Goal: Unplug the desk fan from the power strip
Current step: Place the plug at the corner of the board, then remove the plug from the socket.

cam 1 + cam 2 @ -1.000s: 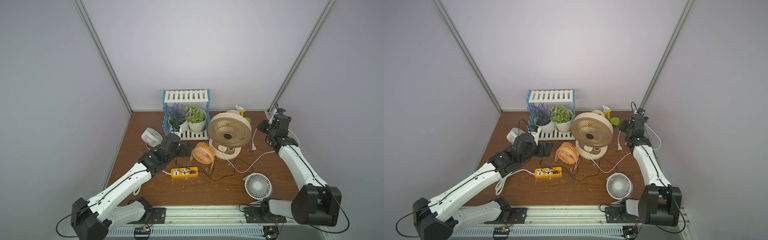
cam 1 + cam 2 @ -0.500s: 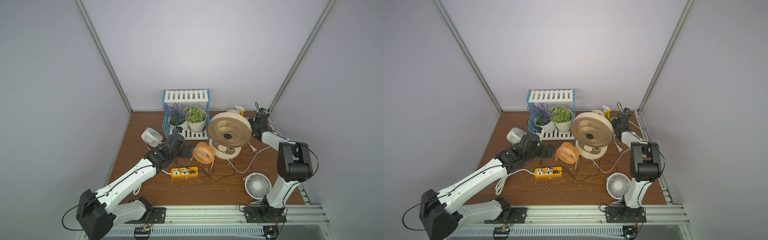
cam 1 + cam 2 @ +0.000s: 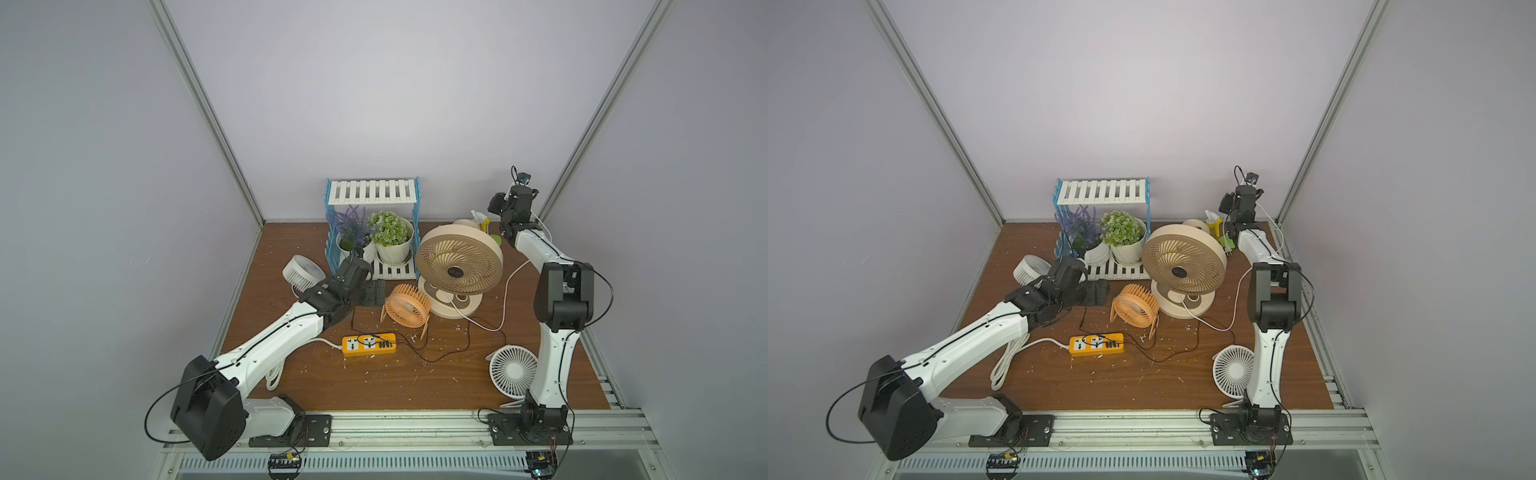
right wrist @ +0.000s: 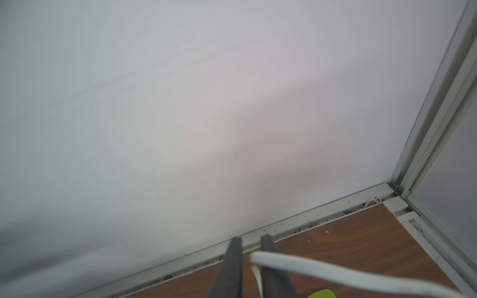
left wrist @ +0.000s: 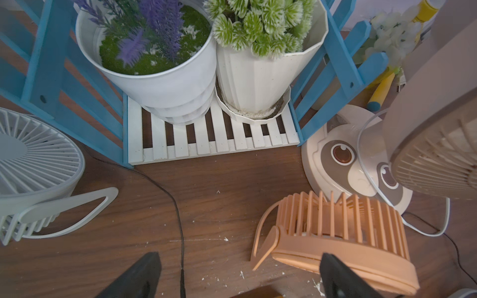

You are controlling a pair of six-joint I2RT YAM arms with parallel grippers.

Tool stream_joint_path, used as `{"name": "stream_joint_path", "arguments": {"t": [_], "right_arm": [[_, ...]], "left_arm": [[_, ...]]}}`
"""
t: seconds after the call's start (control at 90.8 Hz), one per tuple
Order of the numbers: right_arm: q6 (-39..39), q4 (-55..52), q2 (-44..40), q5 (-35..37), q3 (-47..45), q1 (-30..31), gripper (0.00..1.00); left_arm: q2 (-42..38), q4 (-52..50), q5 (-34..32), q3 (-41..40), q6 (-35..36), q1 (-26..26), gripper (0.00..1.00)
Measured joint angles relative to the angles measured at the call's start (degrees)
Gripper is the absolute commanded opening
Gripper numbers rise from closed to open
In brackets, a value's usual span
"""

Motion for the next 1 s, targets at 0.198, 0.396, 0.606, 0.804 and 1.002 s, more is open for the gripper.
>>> {"name": "stream_joint_path", "arguments": {"t": [0.198, 0.396, 0.606, 0.804, 1.002], "right_arm": [[-0.3, -6.3, 0.4, -0.2, 0.3, 0.0, 0.88], [1.3, -14.4, -8.3, -0.7, -9.9, 0.0, 0.9], [5.2, -22.2, -26.7, -0.9, -27.0, 0.0, 0.9], [9.3, -29.7, -41.3, -1.8, -41.3, 0.0, 0.85], [13.1, -39.6, -56.8, -3.3, -51.3, -0.1, 0.81]], "left_arm": [[1.1, 0.3, -0.1, 0.0, -0.6, 0.8, 0.99], [0.6, 0.3, -0.3, 0.0, -1.6, 0.9, 0.99], [-2.9, -0.1, -0.6, -1.7, -3.4, 0.9, 0.99], [-6.5, -2.8, -1.2, -4.2, -6.3, 1.0, 0.99], [-10.3, -6.1, -2.0, -7.4, -10.6, 1.0, 0.99]]}}
